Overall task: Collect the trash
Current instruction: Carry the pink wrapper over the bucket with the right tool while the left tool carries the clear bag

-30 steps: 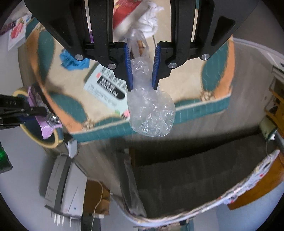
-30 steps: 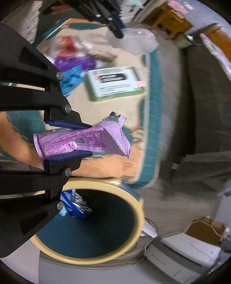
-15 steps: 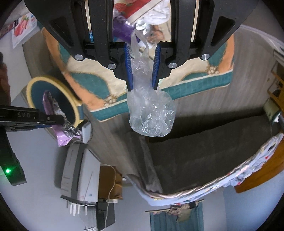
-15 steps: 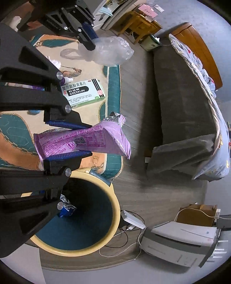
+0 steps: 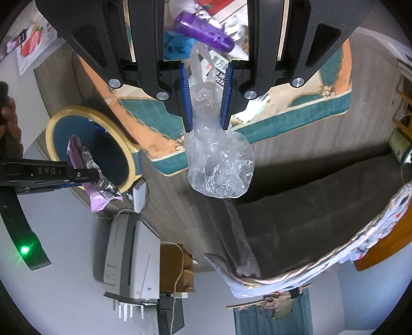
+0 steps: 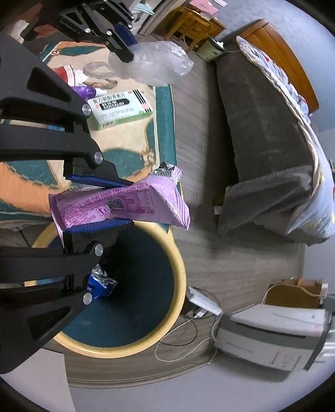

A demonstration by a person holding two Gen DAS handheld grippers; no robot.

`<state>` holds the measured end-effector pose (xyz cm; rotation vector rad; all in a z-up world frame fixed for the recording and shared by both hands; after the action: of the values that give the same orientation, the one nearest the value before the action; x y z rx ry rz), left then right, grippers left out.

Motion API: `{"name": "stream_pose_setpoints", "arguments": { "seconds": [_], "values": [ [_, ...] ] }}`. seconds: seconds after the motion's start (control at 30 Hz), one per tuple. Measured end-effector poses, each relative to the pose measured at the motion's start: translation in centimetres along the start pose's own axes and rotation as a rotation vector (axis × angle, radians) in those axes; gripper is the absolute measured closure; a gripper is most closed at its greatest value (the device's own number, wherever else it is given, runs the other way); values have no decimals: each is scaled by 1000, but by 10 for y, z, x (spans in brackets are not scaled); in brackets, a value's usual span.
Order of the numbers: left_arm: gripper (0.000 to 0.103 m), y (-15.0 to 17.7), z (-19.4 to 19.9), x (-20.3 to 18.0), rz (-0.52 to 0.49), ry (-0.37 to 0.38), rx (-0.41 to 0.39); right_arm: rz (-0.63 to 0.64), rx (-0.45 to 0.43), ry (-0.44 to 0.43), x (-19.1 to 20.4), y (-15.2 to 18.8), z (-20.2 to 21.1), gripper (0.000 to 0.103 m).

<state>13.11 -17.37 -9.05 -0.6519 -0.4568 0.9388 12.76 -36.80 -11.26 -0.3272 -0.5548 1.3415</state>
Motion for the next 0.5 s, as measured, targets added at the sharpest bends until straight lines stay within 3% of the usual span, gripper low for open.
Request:
{"name": "stream_pose_setpoints", "arguments": {
  "seconds": [0.33, 0.5],
  "values": [
    [80, 0, -21, -41, -70, 29, 25, -97, 35, 88, -66, 14, -12, 80],
    [80, 6, -30, -67, -106, 65, 44, -209, 67, 100, -97, 26, -19, 80]
  ]
}}
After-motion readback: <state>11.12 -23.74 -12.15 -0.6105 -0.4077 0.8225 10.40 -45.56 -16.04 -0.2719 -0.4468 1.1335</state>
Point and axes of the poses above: each gripper's, at about its wrist camera, not at the fingertips, and z roughly against the way its jaws point, x to its left, y to its underside, the point moved 10 cm from there along -z, roughly the way its jaws point
